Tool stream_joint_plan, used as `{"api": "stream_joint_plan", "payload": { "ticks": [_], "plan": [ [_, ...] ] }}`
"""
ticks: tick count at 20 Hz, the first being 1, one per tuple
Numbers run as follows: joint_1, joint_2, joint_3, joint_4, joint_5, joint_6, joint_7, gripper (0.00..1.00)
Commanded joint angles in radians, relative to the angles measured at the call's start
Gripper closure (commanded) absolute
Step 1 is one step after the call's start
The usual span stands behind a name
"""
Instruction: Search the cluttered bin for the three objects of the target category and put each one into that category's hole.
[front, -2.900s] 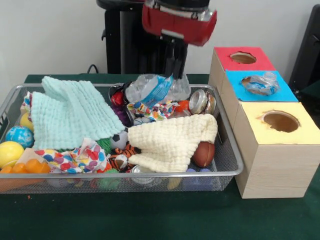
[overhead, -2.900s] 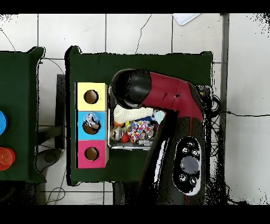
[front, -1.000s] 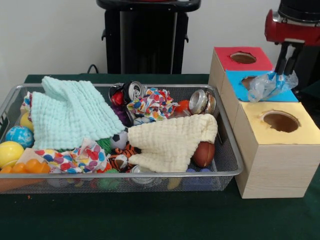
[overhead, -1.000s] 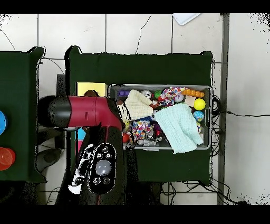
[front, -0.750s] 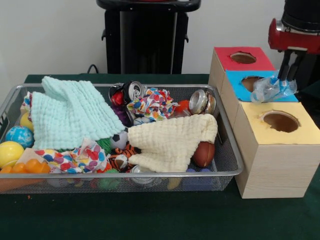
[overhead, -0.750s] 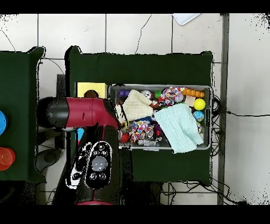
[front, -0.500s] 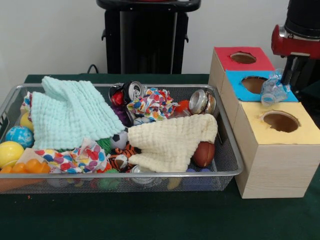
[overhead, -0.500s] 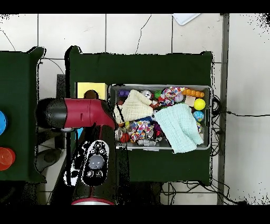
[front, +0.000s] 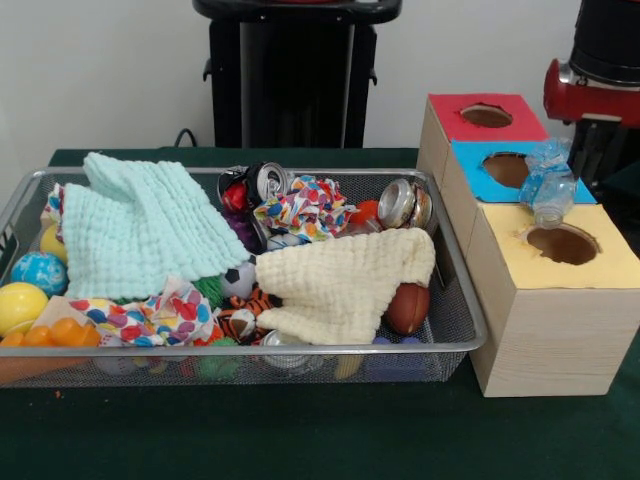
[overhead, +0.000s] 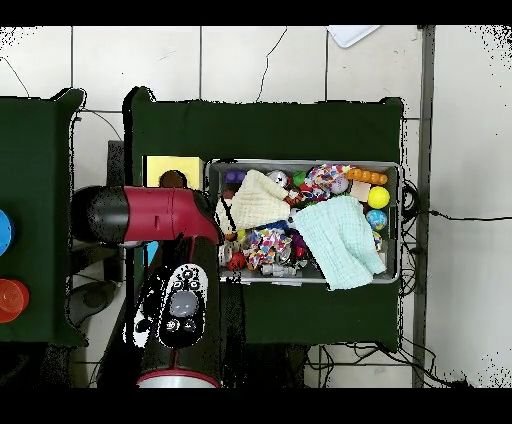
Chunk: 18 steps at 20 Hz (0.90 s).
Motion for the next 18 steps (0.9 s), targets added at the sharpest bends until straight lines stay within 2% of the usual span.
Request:
{"api": "stream_joint_plan", "payload": {
  "ticks": [1,4,9,12,15,18],
  "plan": [
    [-0.038,0.065,0.043,0.098,0.017,-0.038,0.182,1.0],
    [-0.048,0.05,0.041,0.094,0.008,-0.006,0.155,1.0],
    [-0.098,-0.016,0.048,0.149,-0.015,0.018,0.068,1.0],
    [-0.119,-0.058,0.053,0.195,-0.032,0.022,0.024,1.0],
    [-0.166,-0.148,0.071,0.286,-0.038,0.017,-0.049,1.0],
    [-0.177,-0.175,0.08,0.312,-0.03,0.027,-0.032,1.0]
  ]
}}
